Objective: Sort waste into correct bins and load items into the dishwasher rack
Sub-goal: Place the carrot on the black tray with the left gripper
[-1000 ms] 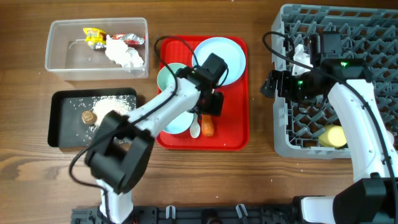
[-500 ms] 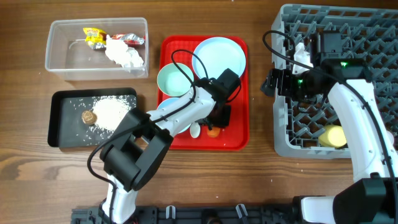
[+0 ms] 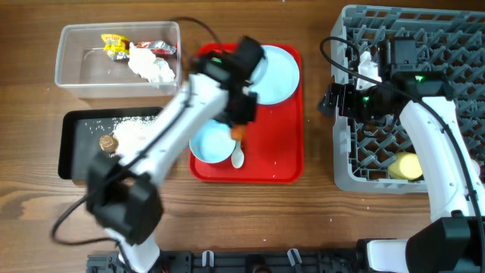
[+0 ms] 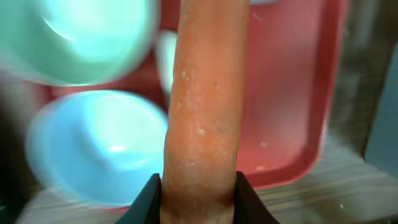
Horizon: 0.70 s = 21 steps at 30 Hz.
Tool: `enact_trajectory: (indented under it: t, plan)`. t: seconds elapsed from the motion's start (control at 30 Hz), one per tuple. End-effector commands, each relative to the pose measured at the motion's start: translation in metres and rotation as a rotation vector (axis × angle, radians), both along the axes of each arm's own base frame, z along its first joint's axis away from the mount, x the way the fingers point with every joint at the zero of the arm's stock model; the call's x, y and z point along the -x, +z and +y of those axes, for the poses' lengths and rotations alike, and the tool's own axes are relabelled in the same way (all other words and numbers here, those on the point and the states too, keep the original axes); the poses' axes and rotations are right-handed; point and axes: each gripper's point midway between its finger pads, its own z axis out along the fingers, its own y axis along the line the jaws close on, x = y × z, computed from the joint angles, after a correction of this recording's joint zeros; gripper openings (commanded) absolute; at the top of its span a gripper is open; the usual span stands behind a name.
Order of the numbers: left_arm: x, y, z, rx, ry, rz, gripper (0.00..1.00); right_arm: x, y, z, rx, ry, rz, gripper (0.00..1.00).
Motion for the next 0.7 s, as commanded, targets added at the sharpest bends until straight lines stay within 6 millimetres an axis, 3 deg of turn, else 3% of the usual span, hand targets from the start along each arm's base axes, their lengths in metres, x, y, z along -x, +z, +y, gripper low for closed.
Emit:
enact_trajectory:
  t: [0.0, 0.17, 0.3, 0.47, 0.57, 0.67]
  plan:
    - [-0.026, 0.047, 0.082, -0.107, 0.150, -0.143, 0.15, 0.000, 0.001, -0.002, 0.015, 0.013, -0.009, 1.00]
    - [-0.038, 0.038, 0.197, -0.253, 0.418, -0.103, 0.12, 0.000, 0.001, -0.002, 0.015, 0.012, -0.008, 1.00]
    - [-0.008, -0.011, 0.274, -0.295, 0.620, 0.045, 0.11, 0.002, 0.000, -0.002, 0.016, 0.015, -0.003, 1.00]
    - [0.029, -0.071, 0.322, -0.267, 0.847, 0.141, 0.15, 0.001, 0.000, -0.002, 0.016, 0.015, -0.001, 1.00]
    - [0.044, -0.094, 0.338, -0.229, 0.930, 0.160, 0.16, 0.001, 0.000, -0.002, 0.015, 0.014, -0.001, 1.00]
    - [0.054, -0.109, 0.350, -0.225, 0.980, 0.160, 0.35, 0.001, 0.000, -0.002, 0.015, 0.014, -0.001, 1.00]
